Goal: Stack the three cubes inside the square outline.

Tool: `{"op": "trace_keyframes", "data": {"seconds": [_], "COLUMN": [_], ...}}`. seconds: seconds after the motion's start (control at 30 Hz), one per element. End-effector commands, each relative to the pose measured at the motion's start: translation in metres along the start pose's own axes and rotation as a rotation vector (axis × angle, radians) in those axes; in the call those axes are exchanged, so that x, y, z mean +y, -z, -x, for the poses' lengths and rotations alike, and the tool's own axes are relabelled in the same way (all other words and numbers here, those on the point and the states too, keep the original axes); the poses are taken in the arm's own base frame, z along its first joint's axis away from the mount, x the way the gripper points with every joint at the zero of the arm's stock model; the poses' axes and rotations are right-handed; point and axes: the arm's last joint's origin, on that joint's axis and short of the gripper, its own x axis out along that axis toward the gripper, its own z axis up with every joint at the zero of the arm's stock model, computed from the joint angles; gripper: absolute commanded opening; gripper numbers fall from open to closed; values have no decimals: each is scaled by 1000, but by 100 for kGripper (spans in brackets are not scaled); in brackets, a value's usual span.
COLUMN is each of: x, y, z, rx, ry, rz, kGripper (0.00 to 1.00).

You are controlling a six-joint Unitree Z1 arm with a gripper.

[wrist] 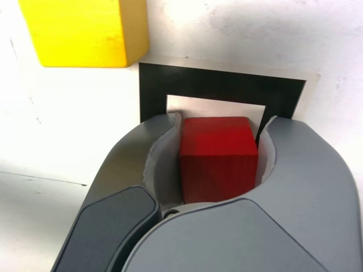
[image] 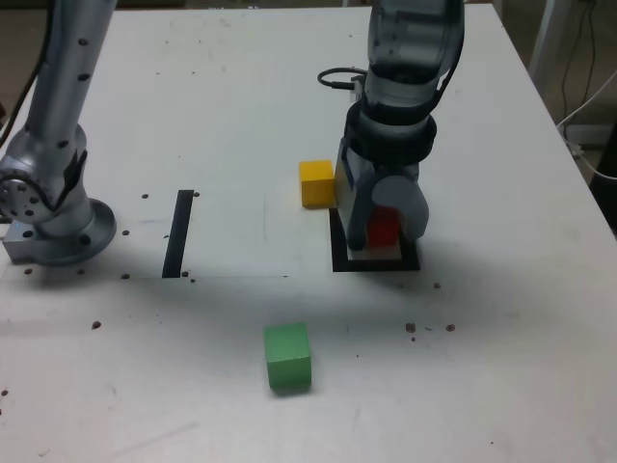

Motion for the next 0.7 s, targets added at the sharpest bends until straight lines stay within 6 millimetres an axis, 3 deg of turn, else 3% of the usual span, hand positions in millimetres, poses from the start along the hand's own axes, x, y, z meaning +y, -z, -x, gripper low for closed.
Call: {"op": "trace_keyframes", "data": {"seconds": [0.0, 0.1, 0.3, 0.67], "x": [-1, 0, -1, 8], "y": [2, 4, 8, 41], "z": [-2, -2, 5, 49], "rx": [17, 22, -9, -75], "ry": [-1, 0, -15, -15], "rz": [-4, -6, -23, -23], "kGripper": [46, 57, 98, 100]}}
